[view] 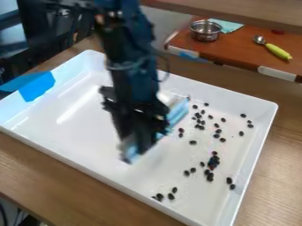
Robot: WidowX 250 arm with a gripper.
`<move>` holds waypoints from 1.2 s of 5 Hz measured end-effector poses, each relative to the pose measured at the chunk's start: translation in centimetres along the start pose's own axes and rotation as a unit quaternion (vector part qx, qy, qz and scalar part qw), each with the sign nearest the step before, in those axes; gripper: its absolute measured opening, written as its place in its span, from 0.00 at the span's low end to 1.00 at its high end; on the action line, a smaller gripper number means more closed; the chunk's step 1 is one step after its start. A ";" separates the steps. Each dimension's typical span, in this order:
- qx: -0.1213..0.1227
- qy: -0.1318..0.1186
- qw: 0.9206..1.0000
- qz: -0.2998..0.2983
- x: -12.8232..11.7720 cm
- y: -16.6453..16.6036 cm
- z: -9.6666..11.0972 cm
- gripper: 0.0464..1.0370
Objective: Sweep into pile
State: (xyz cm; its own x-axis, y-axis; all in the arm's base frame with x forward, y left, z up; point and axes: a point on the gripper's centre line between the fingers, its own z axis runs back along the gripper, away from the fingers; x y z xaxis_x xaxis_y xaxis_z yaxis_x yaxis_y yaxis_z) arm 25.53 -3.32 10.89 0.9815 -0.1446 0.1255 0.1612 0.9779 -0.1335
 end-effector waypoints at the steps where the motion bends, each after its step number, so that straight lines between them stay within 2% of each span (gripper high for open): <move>1: 0.009 -0.031 0.999 -0.015 -1.0 3.3 1.1 0.33; 2: 0.002 -0.017 1.000 0.019 -1.7 7.8 1.8 0.33; 3: 0.003 0.012 0.999 0.047 0.4 10.5 2.1 0.33; 4: 0.017 0.039 0.996 0.084 1.9 12.4 1.4 0.33; 5: 0.046 0.046 0.993 0.100 4.0 14.2 0.1 0.33; 6: 0.063 0.057 0.992 0.093 4.6 14.4 -1.2 0.33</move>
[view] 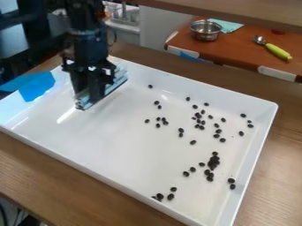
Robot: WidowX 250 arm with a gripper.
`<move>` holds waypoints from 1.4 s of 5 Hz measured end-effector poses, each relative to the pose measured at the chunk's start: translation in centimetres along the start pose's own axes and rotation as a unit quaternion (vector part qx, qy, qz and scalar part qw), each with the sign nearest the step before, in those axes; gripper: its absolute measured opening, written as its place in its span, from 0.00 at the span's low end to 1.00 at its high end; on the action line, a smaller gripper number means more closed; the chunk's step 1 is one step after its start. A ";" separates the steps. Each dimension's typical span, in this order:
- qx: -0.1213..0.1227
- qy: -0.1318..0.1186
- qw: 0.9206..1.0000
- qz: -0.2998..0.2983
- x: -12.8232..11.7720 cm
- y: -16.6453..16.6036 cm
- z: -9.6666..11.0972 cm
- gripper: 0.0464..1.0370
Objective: Sweep into pile
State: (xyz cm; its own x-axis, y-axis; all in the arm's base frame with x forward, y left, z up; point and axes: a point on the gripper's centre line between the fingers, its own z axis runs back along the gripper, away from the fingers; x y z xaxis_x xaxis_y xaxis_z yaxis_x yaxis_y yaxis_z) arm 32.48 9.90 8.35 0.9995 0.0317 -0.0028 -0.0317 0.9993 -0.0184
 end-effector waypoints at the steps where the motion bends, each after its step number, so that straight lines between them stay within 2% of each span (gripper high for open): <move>1: 0.013 0.007 1.000 0.001 0.3 0.3 -1.3 0.33; 5: 0.030 -0.002 0.999 -0.021 2.0 -4.1 -2.5 0.33; 7: 0.027 0.004 0.999 -0.029 2.1 -7.2 -2.7 0.33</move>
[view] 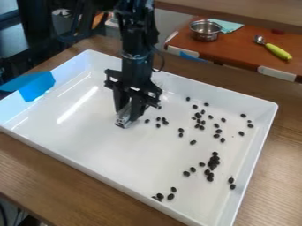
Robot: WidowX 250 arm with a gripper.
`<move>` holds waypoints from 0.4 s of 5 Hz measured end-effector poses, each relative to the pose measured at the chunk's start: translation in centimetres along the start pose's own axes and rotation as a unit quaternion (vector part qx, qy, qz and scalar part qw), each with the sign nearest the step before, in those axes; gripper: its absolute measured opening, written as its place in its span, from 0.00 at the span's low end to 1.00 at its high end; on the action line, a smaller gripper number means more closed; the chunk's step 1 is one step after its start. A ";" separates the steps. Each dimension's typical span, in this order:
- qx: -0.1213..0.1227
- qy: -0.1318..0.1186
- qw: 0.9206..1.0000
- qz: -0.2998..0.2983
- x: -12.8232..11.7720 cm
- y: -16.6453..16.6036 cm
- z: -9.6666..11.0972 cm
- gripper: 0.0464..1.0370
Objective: Sweep into pile
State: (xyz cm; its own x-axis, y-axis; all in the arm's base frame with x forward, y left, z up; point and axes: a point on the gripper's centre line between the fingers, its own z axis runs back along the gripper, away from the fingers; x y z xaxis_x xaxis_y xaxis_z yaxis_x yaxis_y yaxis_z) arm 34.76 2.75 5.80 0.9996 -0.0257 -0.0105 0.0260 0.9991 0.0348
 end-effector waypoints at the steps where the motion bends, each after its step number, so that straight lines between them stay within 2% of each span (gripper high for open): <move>1: -0.007 0.000 1.000 -0.006 0.1 -1.8 0.1 0.33; 2: -0.008 0.000 1.000 -0.021 0.0 -4.3 0.0 0.33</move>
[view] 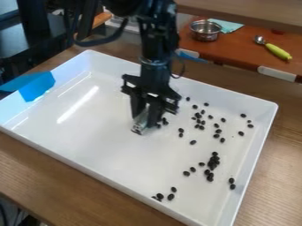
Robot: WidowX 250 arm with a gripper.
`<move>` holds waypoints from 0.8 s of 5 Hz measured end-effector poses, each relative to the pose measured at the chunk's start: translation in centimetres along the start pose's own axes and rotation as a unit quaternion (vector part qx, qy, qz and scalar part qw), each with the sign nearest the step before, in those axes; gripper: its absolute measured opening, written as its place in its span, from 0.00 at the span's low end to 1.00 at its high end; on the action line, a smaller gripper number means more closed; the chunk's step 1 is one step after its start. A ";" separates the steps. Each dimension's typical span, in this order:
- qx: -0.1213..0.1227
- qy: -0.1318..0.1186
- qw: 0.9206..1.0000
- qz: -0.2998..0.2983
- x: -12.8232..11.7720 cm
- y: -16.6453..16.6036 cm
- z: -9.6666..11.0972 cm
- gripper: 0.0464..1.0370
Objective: Sweep into pile
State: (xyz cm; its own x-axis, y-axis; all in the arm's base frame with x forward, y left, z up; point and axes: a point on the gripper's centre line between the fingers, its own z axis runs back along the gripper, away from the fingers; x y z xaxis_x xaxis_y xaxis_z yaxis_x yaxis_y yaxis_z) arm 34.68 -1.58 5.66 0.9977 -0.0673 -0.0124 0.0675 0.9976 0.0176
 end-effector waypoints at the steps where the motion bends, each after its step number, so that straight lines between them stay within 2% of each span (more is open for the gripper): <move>1: -0.005 0.000 1.000 -0.005 0.0 -1.7 0.0 0.33; 4: -0.045 0.031 0.998 -0.015 -0.8 -7.7 0.3 0.33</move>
State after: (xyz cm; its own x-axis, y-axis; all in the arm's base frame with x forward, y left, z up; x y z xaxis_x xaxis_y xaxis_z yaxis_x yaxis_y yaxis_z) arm 33.33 -9.22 5.80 0.9924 -0.0990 -0.0733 0.0936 0.9929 -0.0739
